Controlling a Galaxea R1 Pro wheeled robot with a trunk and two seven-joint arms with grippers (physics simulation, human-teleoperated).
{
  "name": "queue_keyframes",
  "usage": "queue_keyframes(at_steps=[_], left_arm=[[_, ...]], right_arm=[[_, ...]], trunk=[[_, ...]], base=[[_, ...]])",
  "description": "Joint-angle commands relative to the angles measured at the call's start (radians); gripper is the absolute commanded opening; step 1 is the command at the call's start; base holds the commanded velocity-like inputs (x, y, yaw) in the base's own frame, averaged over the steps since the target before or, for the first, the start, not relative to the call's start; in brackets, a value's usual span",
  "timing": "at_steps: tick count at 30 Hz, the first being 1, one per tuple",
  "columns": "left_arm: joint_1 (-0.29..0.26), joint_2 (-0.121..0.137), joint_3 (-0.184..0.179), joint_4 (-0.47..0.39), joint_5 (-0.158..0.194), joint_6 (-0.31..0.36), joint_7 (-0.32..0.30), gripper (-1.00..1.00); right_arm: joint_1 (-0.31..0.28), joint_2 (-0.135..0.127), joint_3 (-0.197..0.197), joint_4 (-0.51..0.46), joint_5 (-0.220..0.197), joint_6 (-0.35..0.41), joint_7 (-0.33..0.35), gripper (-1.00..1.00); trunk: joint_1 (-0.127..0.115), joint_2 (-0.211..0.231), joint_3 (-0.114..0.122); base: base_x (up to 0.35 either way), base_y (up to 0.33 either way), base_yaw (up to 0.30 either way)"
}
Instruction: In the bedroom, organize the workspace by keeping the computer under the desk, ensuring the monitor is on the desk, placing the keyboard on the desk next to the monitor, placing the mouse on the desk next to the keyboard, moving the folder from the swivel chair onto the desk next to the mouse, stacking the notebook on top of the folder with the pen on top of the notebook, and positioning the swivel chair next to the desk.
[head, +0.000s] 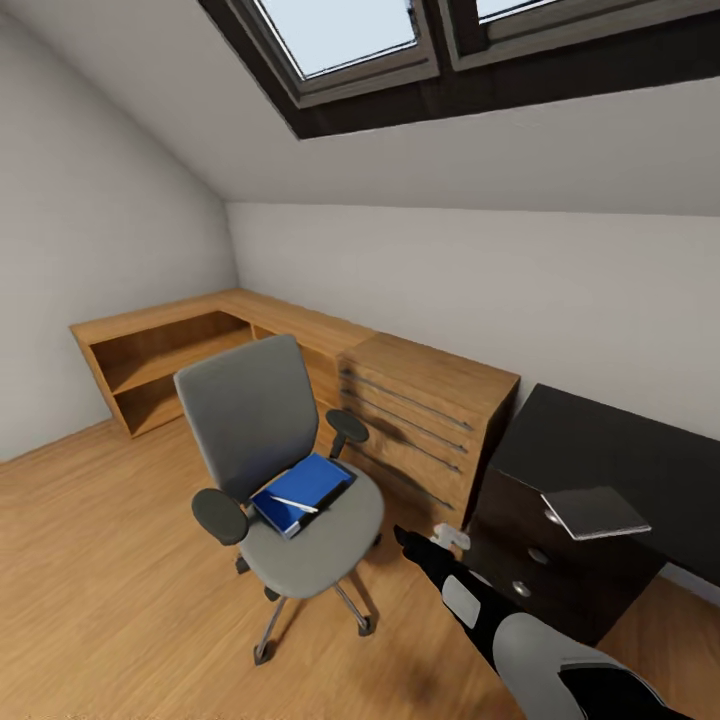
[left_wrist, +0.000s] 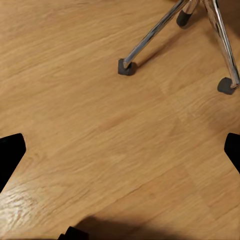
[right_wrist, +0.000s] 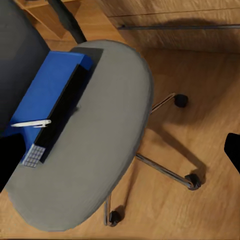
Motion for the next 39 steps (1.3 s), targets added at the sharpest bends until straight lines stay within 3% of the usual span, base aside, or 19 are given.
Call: queue_keyframes(at_steps=[1, 13, 24, 29, 39], left_arm=[[-0.001, 0.000, 0.002, 0.001, -0.003, -0.003, 0.003, 1.00], [-0.001, 0.000, 0.002, 0.001, -0.003, -0.004, 0.003, 1.00], [-0.001, 0.000, 0.002, 0.002, -0.003, -0.003, 0.003, 1.00], [-0.001, 0.000, 0.002, 0.002, -0.003, -0.003, 0.003, 1.00], [-0.001, 0.002, 0.002, 0.003, -0.003, -0.003, 0.003, 1.00]], right_arm=[[-0.001, 0.000, -0.001, 0.002, -0.006, -0.007, 0.005, 1.00], [-0.001, -0.005, -0.001, 0.003, -0.006, -0.051, 0.005, 1.00], [-0.001, -0.002, -0.001, 0.003, -0.007, -0.056, -0.007, 1.00], [-0.001, -0.001, -0.001, 0.005, -0.007, -0.101, -0.011, 1.00], [-0.001, -0.001, -0.001, 0.006, -0.007, -0.128, -0.070, 1.00]], trunk=[[0.000, -0.001, -0.001], [0.000, -0.001, -0.005], [0.000, -0.001, -0.010], [0.000, -0.001, -0.010], [0.000, -0.001, -0.002]], base=[[0.054, 0.000, 0.280], [0.219, 0.000, 0.193], [0.021, 0.000, 0.210], [0.001, 0.000, 0.273], [0.000, 0.000, 0.252]])
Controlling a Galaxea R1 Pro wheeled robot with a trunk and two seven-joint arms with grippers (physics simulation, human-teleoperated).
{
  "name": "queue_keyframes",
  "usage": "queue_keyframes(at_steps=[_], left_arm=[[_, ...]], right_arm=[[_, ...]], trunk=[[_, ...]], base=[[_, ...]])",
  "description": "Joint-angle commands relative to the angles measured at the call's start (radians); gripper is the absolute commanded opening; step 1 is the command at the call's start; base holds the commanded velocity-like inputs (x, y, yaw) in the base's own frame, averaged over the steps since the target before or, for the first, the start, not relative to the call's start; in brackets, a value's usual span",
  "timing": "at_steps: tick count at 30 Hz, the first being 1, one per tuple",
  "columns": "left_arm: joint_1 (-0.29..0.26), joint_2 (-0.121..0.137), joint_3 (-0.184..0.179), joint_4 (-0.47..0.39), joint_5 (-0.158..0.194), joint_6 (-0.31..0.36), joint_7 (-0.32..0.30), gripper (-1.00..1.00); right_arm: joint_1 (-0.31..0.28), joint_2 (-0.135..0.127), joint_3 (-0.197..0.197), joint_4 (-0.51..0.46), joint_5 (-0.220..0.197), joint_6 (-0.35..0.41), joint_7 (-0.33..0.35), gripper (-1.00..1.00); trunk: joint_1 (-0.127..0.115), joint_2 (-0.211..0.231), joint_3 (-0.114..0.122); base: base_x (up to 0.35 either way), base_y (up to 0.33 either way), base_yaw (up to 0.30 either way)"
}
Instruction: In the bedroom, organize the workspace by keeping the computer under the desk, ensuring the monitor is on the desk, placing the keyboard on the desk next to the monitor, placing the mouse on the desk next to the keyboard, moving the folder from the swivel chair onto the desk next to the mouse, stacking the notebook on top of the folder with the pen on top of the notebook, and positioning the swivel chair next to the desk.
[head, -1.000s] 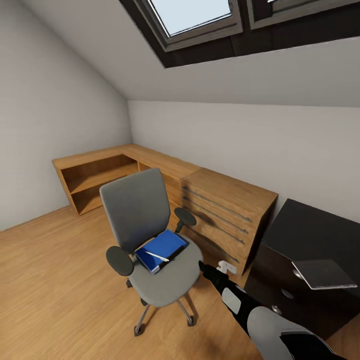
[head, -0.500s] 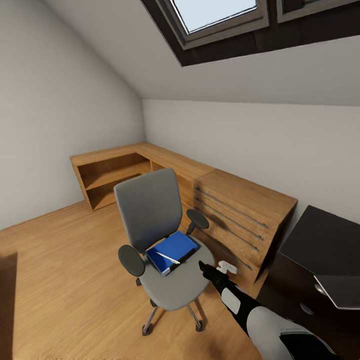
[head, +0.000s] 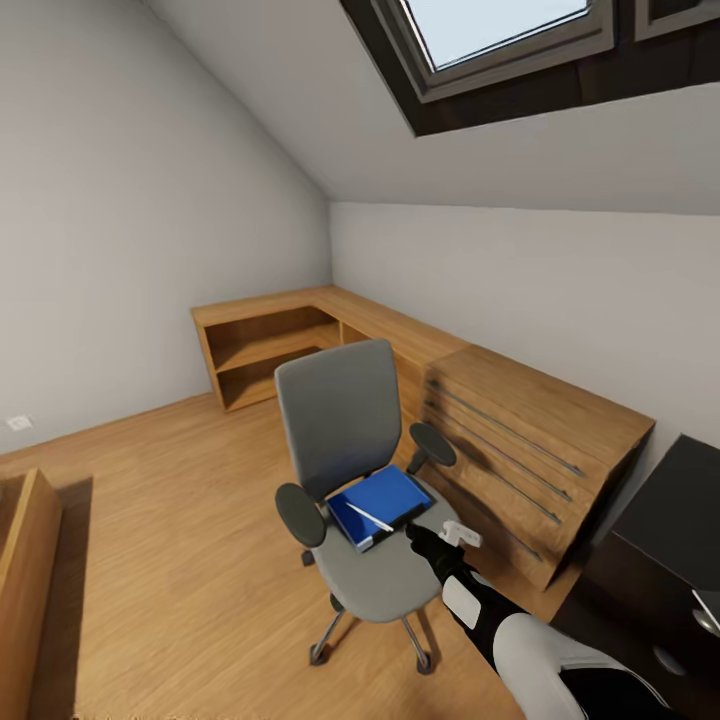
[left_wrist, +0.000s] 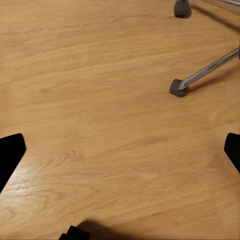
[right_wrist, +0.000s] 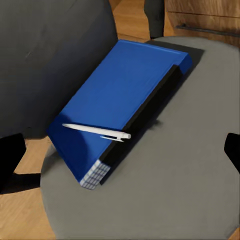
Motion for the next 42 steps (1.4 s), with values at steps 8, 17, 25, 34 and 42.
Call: queue_keyframes(at_steps=[8, 17, 25, 34, 42], left_arm=[[-0.001, 0.000, 0.002, 0.001, -0.003, -0.002, 0.003, 1.00], [-0.001, 0.001, 0.002, 0.001, -0.003, -0.002, 0.003, 1.00], [-0.001, 0.001, 0.002, 0.001, -0.003, -0.002, 0.003, 1.00], [-0.001, 0.001, 0.002, 0.001, -0.003, -0.003, 0.003, 1.00], [-0.001, 0.007, 0.002, 0.001, -0.003, -0.003, 0.003, 1.00]], right_arm=[[-0.001, 0.001, -0.001, 0.008, -0.009, -0.064, 0.002, 1.00], [-0.001, 0.001, -0.001, 0.026, -0.009, -0.108, -0.009, 1.00], [-0.001, -0.003, -0.001, 0.027, -0.009, -0.115, -0.011, 1.00], [-0.001, -0.004, -0.001, 0.027, -0.009, -0.115, -0.011, 1.00], [-0.001, 0.000, 0.000, 0.027, -0.008, -0.142, -0.018, 1.00]], trunk=[[0.000, -0.001, 0.010], [0.000, -0.001, 0.023], [0.000, -0.001, 0.026], [0.000, -0.001, 0.026], [0.000, -0.001, 0.026]], base=[[0.000, 0.000, 0.133], [0.000, 0.000, 0.015], [0.000, 0.000, 0.001], [0.000, 0.000, 0.000], [0.000, 0.000, 0.041]])
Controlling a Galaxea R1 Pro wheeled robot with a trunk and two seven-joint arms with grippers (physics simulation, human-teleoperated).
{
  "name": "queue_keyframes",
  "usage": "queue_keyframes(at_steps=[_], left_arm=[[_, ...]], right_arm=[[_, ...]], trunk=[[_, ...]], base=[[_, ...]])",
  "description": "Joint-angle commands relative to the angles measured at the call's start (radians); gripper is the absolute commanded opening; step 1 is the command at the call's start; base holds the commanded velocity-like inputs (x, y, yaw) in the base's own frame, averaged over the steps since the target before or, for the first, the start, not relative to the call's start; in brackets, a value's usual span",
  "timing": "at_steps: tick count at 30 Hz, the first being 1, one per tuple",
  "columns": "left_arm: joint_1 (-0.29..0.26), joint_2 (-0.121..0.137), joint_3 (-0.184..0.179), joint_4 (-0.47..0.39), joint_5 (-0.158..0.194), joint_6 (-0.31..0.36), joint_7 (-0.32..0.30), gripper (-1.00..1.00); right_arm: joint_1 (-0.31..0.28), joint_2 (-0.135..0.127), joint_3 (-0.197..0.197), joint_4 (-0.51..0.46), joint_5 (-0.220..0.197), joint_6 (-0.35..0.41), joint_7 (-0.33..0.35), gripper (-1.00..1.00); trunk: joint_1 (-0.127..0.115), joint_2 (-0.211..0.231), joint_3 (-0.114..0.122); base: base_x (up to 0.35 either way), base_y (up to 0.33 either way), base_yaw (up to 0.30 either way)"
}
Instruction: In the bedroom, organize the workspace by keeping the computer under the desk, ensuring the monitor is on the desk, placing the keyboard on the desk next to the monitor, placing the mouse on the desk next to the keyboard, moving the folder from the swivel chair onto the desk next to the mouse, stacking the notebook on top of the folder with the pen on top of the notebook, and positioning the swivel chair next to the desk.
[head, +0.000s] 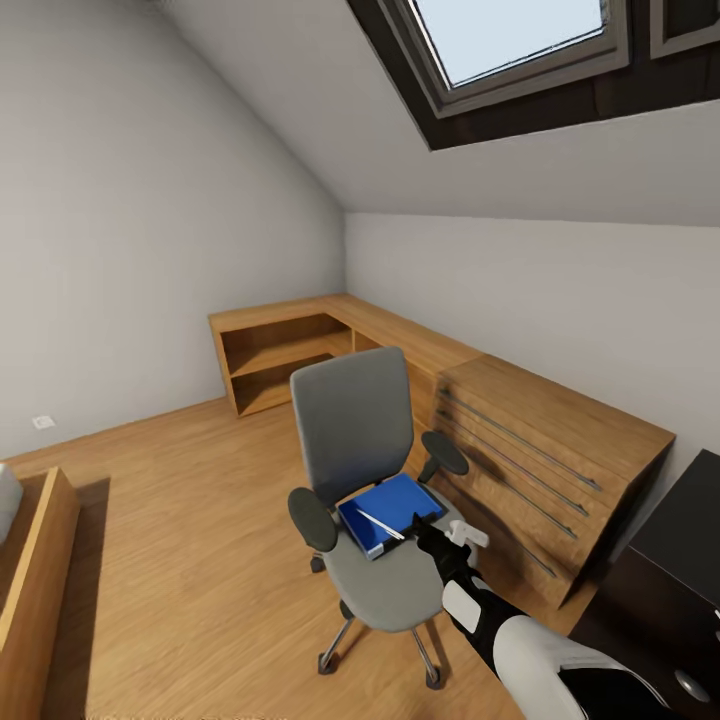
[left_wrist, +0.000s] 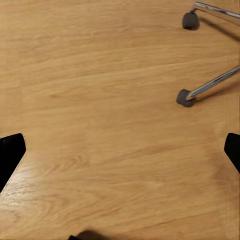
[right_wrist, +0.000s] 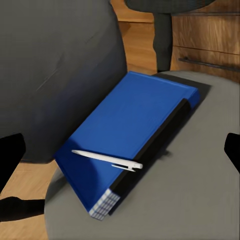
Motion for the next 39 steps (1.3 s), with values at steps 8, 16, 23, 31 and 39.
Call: queue_keyframes(at_steps=[8, 16, 23, 31, 39], left_arm=[[-0.001, 0.000, 0.002, 0.000, -0.003, -0.002, 0.003, 1.00], [-0.001, 0.000, 0.002, 0.000, -0.003, -0.002, 0.003, 1.00], [-0.001, 0.000, 0.002, 0.000, -0.004, -0.002, 0.003, 1.00], [-0.001, 0.000, 0.001, 0.000, -0.005, -0.002, 0.001, 1.00], [-0.001, 0.000, 0.001, 0.000, -0.005, -0.002, 0.002, 1.00]], right_arm=[[-0.001, 0.001, -0.001, 0.003, -0.010, -0.024, -0.012, 1.00], [-0.001, 0.001, -0.001, 0.003, -0.010, -0.026, -0.014, 1.00], [-0.001, -0.001, -0.001, 0.002, -0.010, -0.027, -0.014, 1.00], [-0.001, -0.006, -0.001, 0.002, -0.010, -0.027, -0.012, 1.00], [-0.001, -0.034, 0.041, 0.000, 0.127, -0.010, -0.031, 1.00]], trunk=[[0.000, -0.001, -0.001], [0.000, -0.001, -0.001], [0.000, -0.001, -0.001], [0.000, -0.001, -0.001], [0.000, -0.001, -0.001]], base=[[0.000, 0.000, 0.248], [0.000, 0.000, 0.276], [0.060, 0.000, 0.271], [0.231, 0.000, 0.075], [0.024, 0.000, 0.004]])
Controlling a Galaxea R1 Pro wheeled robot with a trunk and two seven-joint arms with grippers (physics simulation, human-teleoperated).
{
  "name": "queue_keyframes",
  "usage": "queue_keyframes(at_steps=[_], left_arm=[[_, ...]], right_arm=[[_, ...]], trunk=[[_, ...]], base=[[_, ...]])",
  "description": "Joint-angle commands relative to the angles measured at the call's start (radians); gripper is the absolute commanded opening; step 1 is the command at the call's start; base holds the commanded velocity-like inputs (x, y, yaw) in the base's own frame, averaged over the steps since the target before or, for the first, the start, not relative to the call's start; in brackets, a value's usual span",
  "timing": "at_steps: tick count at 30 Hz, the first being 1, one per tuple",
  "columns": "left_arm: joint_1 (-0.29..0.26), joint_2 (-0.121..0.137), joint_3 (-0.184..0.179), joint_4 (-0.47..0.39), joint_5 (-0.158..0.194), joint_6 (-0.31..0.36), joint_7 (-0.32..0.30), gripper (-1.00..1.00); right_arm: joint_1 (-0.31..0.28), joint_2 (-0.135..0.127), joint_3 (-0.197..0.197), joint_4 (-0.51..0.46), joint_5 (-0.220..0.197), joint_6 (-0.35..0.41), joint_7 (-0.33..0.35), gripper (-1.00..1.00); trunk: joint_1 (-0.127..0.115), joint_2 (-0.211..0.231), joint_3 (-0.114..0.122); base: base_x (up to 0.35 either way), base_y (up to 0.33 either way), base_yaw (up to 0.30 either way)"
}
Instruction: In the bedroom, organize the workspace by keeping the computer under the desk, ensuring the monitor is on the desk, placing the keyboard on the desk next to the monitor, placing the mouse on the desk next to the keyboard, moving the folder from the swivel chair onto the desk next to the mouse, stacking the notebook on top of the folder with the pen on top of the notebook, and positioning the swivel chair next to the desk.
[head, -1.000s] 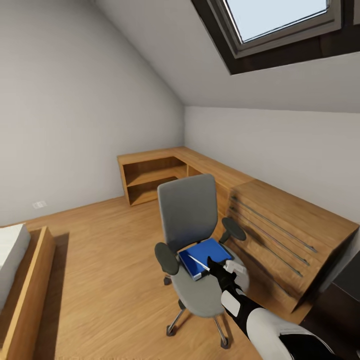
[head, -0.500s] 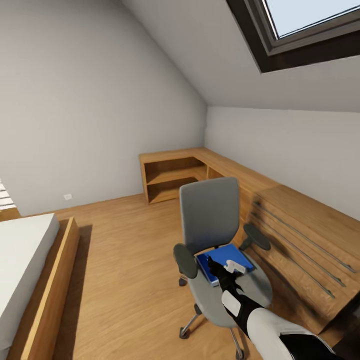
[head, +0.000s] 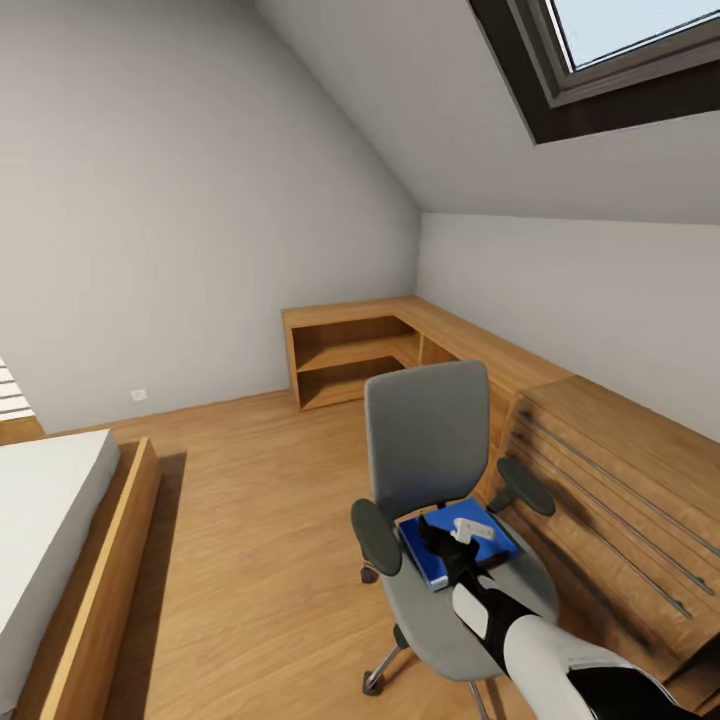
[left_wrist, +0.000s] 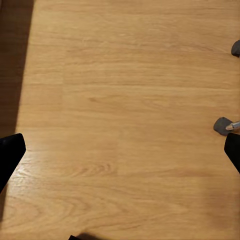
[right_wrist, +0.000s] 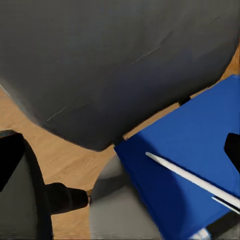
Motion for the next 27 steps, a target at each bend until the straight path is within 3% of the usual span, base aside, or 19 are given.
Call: queue_keyframes(at_steps=[1, 4, 6, 11, 14, 17, 24, 27], left_arm=[[-0.001, -0.001, 0.002, 0.000, -0.003, -0.003, 0.003, 1.00], [-0.001, -0.001, 0.002, 0.000, -0.003, -0.003, 0.003, 1.00], [-0.001, -0.001, 0.002, 0.000, -0.003, -0.003, 0.003, 1.00], [-0.001, -0.001, 0.002, 0.000, -0.002, -0.003, 0.003, 1.00], [-0.001, -0.001, 0.002, 0.000, -0.002, -0.004, 0.003, 1.00], [-0.001, -0.001, 0.002, 0.000, -0.002, -0.004, 0.003, 1.00], [-0.001, 0.001, 0.002, 0.000, -0.002, -0.004, 0.003, 1.00], [-0.001, 0.001, 0.002, 0.000, -0.002, -0.004, 0.003, 1.00]], right_arm=[[-0.001, -0.002, 0.004, 0.001, 0.004, 0.004, -0.001, 1.00], [-0.001, -0.022, 0.009, -0.007, 0.063, 0.082, -0.043, 1.00], [-0.002, -0.042, 0.011, -0.044, 0.095, 0.185, -0.059, 1.00], [-0.002, -0.071, 0.014, -0.163, 0.125, 0.396, -0.070, 1.00], [-0.002, -0.091, 0.012, -0.185, 0.147, 0.476, -0.071, 1.00], [-0.002, -0.111, 0.011, -0.217, 0.165, 0.610, -0.072, 1.00], [-0.002, -0.118, 0.015, -0.269, 0.177, 0.667, -0.072, 1.00], [-0.002, -0.119, 0.020, -0.273, 0.223, 0.680, -0.071, 1.00]], trunk=[[0.000, -0.001, -0.001], [0.000, -0.001, -0.001], [0.000, -0.001, -0.001], [0.000, -0.001, -0.001], [0.000, -0.001, -0.001], [0.000, -0.001, -0.001], [0.000, -0.001, -0.001], [0.000, -0.001, -0.001]], base=[[0.003, 0.000, 0.000], [0.001, 0.000, 0.000], [0.000, 0.000, 0.000], [0.000, 0.000, 0.000], [0.000, 0.000, 0.000], [0.000, 0.000, 0.000], [0.018, 0.000, 0.000], [0.210, 0.000, 0.000]])
